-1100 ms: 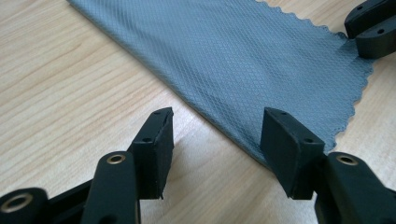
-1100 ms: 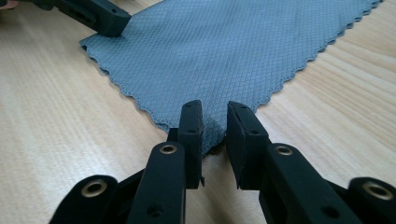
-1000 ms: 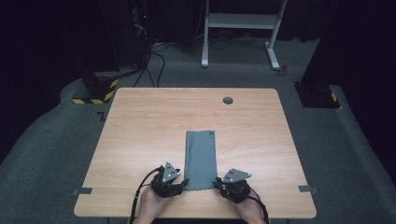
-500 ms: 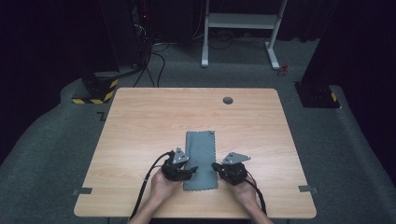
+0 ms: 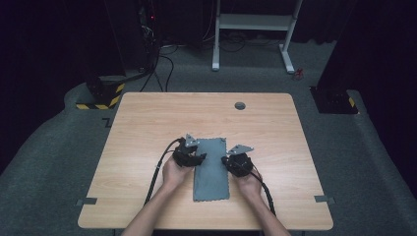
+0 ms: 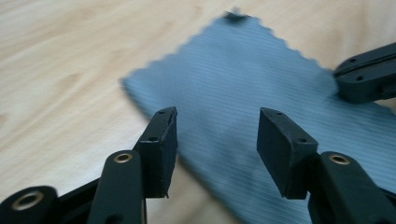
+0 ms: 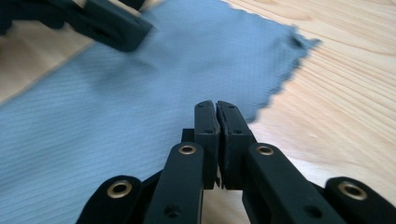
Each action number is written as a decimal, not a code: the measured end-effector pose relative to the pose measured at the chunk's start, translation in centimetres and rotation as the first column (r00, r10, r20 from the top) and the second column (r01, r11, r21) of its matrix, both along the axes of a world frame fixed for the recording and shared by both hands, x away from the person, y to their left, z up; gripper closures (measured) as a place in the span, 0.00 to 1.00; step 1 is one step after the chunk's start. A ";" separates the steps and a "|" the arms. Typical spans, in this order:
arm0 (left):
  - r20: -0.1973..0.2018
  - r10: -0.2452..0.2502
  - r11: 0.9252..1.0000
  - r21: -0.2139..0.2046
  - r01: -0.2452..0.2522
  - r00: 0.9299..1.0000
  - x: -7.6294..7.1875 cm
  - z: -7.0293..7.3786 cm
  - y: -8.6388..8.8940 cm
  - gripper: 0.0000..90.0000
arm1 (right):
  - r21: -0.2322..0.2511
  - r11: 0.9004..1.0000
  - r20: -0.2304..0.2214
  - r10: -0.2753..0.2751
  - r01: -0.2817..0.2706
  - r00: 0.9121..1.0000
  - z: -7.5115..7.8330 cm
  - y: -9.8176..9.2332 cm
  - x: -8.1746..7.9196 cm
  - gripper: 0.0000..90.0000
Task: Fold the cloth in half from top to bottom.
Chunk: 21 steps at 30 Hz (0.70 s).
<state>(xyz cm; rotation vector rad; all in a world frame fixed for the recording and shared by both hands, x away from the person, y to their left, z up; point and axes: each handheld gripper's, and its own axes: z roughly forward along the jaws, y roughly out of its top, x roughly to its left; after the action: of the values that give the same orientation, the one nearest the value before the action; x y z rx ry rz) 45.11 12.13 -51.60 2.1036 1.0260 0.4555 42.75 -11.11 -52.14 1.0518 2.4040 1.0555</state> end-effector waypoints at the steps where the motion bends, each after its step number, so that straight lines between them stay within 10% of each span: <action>1: -0.007 0.021 1.000 -0.008 -0.021 1.000 0.3 -0.2 0.3 0.54 | 0.004 1.000 0.001 -0.014 0.014 1.000 0.0 -0.2 0.3 0.96; 6: -0.007 0.117 0.992 -0.048 -0.117 0.993 1.6 -0.9 1.6 0.54 | 0.024 0.998 0.011 -0.062 0.062 0.998 1.0 0.0 1.6 0.94; 21: -0.059 0.129 0.991 0.029 -0.128 0.990 3.9 -0.1 0.6 0.54 | 0.007 0.975 -0.001 -0.222 0.222 0.975 0.2 1.4 6.8 0.87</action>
<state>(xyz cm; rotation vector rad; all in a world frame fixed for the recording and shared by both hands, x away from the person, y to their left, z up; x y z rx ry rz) 49.04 12.77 -51.68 2.0928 1.2019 0.4719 49.59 -9.67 -51.92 1.2876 2.2207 0.9862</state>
